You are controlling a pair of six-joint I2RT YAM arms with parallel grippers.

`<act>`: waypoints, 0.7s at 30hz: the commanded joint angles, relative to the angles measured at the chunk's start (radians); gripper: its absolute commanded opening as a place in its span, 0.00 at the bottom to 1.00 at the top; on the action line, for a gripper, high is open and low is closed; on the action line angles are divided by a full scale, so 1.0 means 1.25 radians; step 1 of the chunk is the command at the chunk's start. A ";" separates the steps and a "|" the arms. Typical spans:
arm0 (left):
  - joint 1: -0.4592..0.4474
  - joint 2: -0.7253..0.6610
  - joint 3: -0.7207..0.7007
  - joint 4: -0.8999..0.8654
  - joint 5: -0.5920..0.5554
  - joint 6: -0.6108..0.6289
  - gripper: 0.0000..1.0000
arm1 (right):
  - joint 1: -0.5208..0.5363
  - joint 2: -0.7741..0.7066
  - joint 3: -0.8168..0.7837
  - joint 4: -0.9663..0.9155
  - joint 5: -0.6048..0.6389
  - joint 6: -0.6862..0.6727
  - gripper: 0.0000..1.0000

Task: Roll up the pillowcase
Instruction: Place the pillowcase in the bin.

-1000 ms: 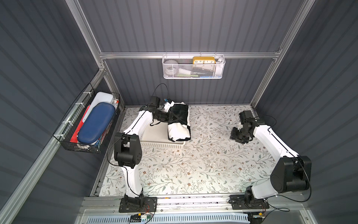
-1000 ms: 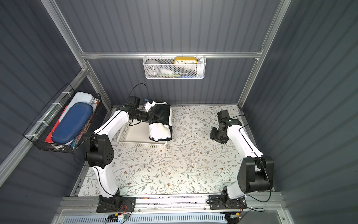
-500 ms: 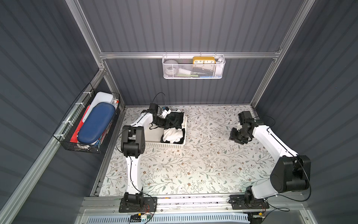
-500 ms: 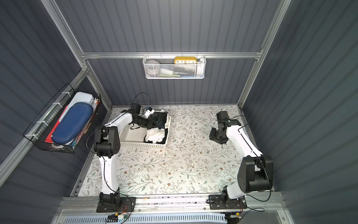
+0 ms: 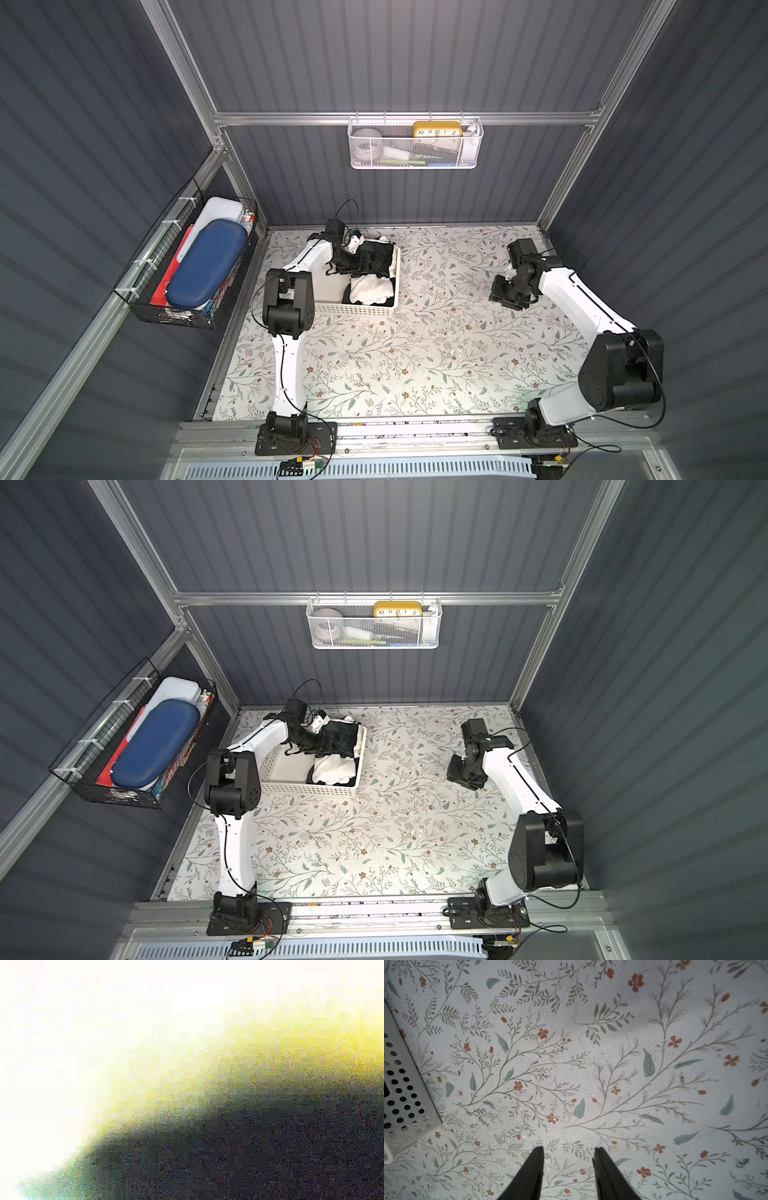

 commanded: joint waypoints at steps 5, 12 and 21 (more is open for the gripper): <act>-0.004 -0.138 -0.002 0.012 -0.083 -0.031 0.99 | 0.011 -0.006 0.015 -0.026 0.011 -0.010 0.46; -0.004 -0.255 0.002 -0.033 -0.125 -0.045 0.99 | 0.021 -0.020 0.011 -0.031 0.019 -0.010 0.47; -0.012 -0.603 -0.253 0.218 -0.419 -0.144 0.99 | 0.023 -0.129 0.007 0.051 0.086 0.022 0.99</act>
